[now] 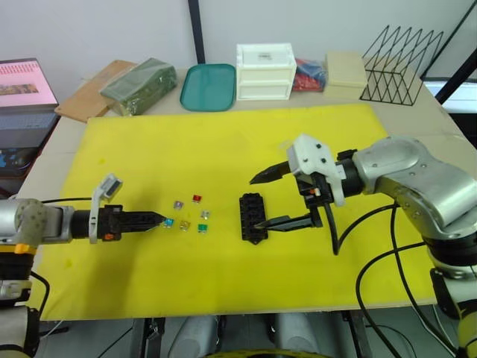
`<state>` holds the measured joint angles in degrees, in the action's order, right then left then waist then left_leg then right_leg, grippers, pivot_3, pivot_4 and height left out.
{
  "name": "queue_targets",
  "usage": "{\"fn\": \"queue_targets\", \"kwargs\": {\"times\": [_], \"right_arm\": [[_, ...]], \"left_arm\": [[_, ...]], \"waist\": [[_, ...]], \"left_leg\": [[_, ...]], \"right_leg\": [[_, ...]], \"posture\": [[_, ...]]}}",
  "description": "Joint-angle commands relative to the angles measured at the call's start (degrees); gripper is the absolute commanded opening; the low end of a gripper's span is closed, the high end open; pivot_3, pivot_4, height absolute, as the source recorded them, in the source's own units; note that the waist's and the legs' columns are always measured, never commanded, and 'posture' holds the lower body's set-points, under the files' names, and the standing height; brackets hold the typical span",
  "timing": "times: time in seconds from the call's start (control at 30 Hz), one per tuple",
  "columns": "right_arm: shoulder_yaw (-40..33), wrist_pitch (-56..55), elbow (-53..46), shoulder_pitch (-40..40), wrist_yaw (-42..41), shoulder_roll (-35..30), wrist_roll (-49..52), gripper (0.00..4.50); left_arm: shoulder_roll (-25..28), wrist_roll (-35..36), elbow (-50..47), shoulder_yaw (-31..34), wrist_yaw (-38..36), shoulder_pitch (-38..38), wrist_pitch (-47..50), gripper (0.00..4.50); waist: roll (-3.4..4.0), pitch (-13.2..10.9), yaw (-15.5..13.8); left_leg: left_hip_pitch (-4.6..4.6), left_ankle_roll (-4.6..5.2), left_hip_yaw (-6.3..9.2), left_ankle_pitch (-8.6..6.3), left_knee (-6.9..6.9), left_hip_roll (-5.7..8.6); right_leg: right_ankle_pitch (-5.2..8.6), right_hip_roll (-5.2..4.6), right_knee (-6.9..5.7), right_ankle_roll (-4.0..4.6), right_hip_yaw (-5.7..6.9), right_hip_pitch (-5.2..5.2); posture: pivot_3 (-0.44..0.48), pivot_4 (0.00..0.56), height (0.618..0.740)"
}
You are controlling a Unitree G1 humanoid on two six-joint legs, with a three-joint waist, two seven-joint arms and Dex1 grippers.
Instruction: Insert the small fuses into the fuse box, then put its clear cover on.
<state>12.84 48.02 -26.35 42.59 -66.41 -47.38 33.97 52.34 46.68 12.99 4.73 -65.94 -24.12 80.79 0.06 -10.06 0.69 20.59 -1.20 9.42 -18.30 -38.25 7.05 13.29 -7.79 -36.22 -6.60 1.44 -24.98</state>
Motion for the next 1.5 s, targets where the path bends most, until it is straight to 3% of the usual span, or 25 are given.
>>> {"fn": "queue_targets", "kwargs": {"times": [0.03, 0.4, 0.5, 0.67, 1.17, 1.27, 1.5], "right_arm": [[-1.0, -0.3, -1.3, 1.5, -0.2, -0.3, 0.3, 4.5], [-1.3, 0.2, -1.5, 2.2, -0.2, -0.5, 0.5, 4.5], [-1.3, 0.2, -1.4, 2.4, -0.3, -0.5, 0.5, 4.5], [-1.1, 0.1, -1.2, 2.8, -0.6, -0.4, 0.4, 4.5], [-0.8, 0.1, -1.1, 3.2, -0.6, -0.2, 0.3, 4.5], [-0.8, 0.1, -1.3, 3.1, -0.7, -0.3, 0.3, 4.5], [-1.2, 0.1, -1.3, 2.8, -0.9, -0.7, 0.5, 4.5]], "left_arm": [[-0.8, -0.3, 0.2, -0.5, 0.5, -1.3, -0.3, 3.28], [-2.0, -1.0, 0.2, -1.8, 0.6, -0.6, -2.6, 3.28], [-2.0, -1.1, 0.0, -1.8, 0.9, -0.3, -2.9, 2.62], [-1.6, -1.5, -0.8, -2.0, 0.6, 0.9, -3.7, 0.83], [-1.3, -3.3, -1.0, -2.8, 0.8, 2.2, -6.5, 0.83], [-1.3, -3.6, -0.8, -2.8, 1.0, 2.2, -6.9, 0.05], [-0.1, -3.9, -1.6, -2.6, 0.1, 3.2, -8.3, 0.05]], "waist": [[0.0, 0.0, 0.0], [0.0, 0.0, -0.1], [0.0, 0.0, 0.0], [0.0, 0.0, 0.1], [0.0, 0.0, 0.0], [0.0, 0.0, 0.0], [0.0, 0.0, 0.1]], "left_leg": [[0.0, 0.0, 0.0, 0.0, 0.0, 0.0], [-0.01, 0.0, 0.0, 0.0, -0.01, 0.01], [-0.01, 0.0, 0.0, 0.0, -0.01, 0.01], [0.01, 0.0, 0.0, 0.0, -0.01, 0.01], [0.0, 0.0, 0.0, 0.0, 0.0, 0.0], [0.0, 0.0, -0.01, 0.0, 0.0, 0.0], [0.0, 0.0, -0.01, 0.0, 0.0, 0.0]], "right_leg": [[0.0, 0.0, 0.0, 0.0, 0.0, 0.0], [0.0, -0.01, 0.0, 0.0, -0.01, 0.01], [0.0, -0.01, 0.0, 0.0, -0.01, 0.01], [0.0, -0.01, 0.01, 0.0, -0.01, 0.0], [0.0, 0.0, 0.0, 0.0, -0.01, -0.01], [0.0, 0.0, 0.0, 0.0, -0.01, -0.01], [0.0, 0.0, 0.0, 0.0, -0.01, -0.01]], "posture": [[0.0, 0.15, 0.74], [0.0, 0.15, 0.74], [0.0, 0.15, 0.74], [0.0, 0.15, 0.74], [0.0, 0.15, 0.74], [0.0, 0.15, 0.74], [0.0, 0.15, 0.74]]}}
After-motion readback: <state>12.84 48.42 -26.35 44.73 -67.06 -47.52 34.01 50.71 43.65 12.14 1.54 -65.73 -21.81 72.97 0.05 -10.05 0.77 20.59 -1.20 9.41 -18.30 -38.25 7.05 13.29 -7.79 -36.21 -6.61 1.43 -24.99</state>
